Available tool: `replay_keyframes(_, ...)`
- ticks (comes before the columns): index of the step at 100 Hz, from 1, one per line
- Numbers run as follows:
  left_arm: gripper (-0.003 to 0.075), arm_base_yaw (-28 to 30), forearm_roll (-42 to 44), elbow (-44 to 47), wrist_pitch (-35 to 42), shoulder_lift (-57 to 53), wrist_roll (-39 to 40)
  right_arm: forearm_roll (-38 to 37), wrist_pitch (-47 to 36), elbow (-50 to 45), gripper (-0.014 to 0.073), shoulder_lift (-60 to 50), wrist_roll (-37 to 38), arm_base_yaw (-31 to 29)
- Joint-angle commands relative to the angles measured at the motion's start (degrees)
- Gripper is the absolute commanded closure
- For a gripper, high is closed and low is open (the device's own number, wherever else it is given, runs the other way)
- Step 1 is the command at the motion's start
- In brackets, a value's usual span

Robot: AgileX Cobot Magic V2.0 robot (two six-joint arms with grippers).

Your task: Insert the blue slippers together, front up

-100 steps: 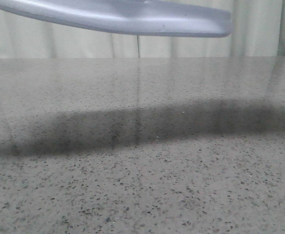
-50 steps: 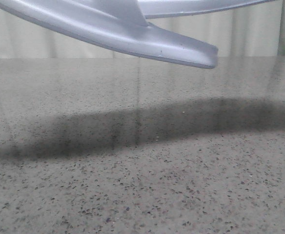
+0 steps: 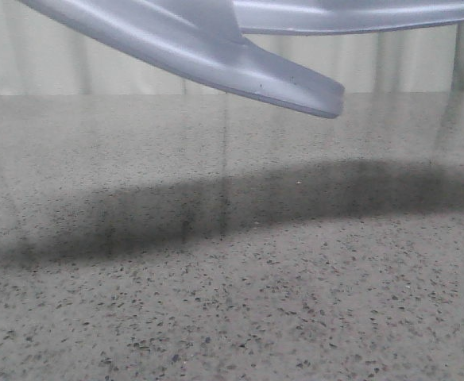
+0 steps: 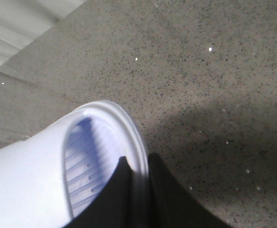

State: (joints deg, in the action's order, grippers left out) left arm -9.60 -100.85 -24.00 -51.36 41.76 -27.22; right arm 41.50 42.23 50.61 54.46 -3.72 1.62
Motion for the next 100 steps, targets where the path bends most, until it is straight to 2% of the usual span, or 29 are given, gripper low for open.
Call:
replay_keyframes(1,0.0704,-0.1,-5.8,-3.9,-7.8,0.0,-0.3,5.7,-3.6,1.4,0.0701,-0.2,-0.3,-0.2)
replay_keyframes(34,0.0704,-0.1,-5.8,-6.4,-8.3,0.0,-0.5,13.0,-3.4,1.4,0.0701,-0.2,-0.4,-0.2)
replay_keyframes(60,0.0704,-0.1,-5.8,-6.4,-8.6,0.0,-0.5,21.5,-1.5,1.4,0.0701,-0.2,-7.5,-0.2)
replay_keyframes(80,0.0704,-0.1,-5.8,-6.4,-8.8,0.0,-0.5,22.9,2.9,1.4,0.0701,1.3,-10.0,-0.2)
replay_keyframes(100,0.0704,-0.1,-5.8,-6.4,-8.4,0.0,-0.5,23.0,2.0,1.4,0.0701,1.9,-13.1,-0.2)
